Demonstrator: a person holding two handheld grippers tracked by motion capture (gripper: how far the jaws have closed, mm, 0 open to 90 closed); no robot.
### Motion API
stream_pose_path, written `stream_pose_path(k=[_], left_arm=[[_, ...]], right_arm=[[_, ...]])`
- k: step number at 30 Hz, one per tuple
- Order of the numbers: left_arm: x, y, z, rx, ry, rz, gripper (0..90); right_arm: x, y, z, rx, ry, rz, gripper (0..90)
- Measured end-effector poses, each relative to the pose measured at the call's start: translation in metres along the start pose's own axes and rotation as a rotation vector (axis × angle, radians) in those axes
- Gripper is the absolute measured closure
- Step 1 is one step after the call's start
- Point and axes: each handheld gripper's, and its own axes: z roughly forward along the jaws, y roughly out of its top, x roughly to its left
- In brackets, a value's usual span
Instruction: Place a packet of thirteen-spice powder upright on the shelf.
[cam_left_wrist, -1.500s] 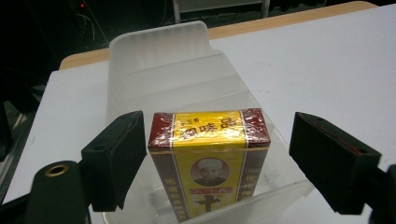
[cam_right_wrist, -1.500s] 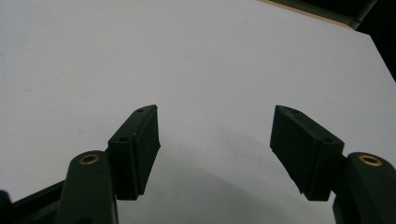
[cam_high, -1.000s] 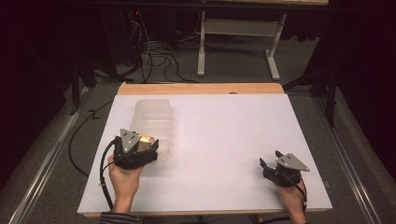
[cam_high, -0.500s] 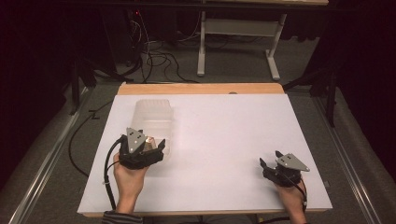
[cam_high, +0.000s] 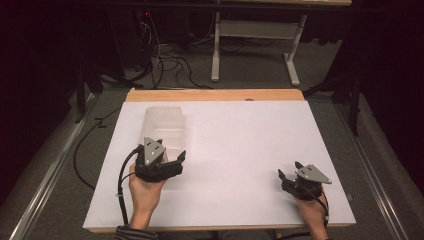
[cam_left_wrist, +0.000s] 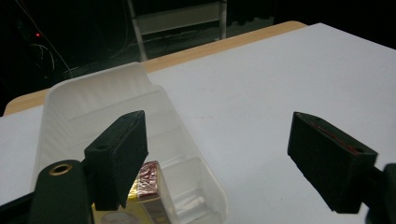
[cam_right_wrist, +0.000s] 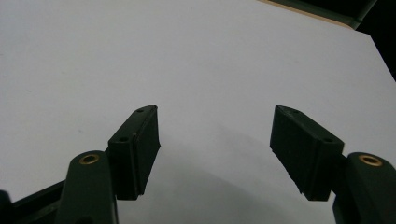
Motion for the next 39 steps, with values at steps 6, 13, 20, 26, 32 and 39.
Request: stream_pose_path(k=[6,13,20,26,32,39], left_arm=[[-0.006,0.001,0.002,0.000,-0.021,0.007,21.0],[-0.014,0.001,0.007,0.002,-0.049,0.017,21.1],[-0.022,0.001,0.010,-0.001,-0.073,0.026,21.1],[-0.027,0.001,0.012,-0.001,-0.098,0.024,21.1],[-0.031,-0.001,0.014,-0.002,-0.114,0.022,21.1],[-0.039,-0.001,0.016,-0.002,-0.133,0.029,21.1]], right_arm=[[0.000,0.000,0.000,0.000,0.000,-0.003,33.1],[0.000,0.000,0.000,-0.004,0.001,-0.003,33.1],[0.000,0.000,0.000,-0.004,0.001,-0.011,33.1],[0.000,0.000,0.000,-0.006,-0.001,-0.006,33.1],[0.000,0.000,0.000,-0.007,-0.001,-0.008,33.0],[0.000,0.000,0.000,-0.002,0.001,-0.010,32.9]])
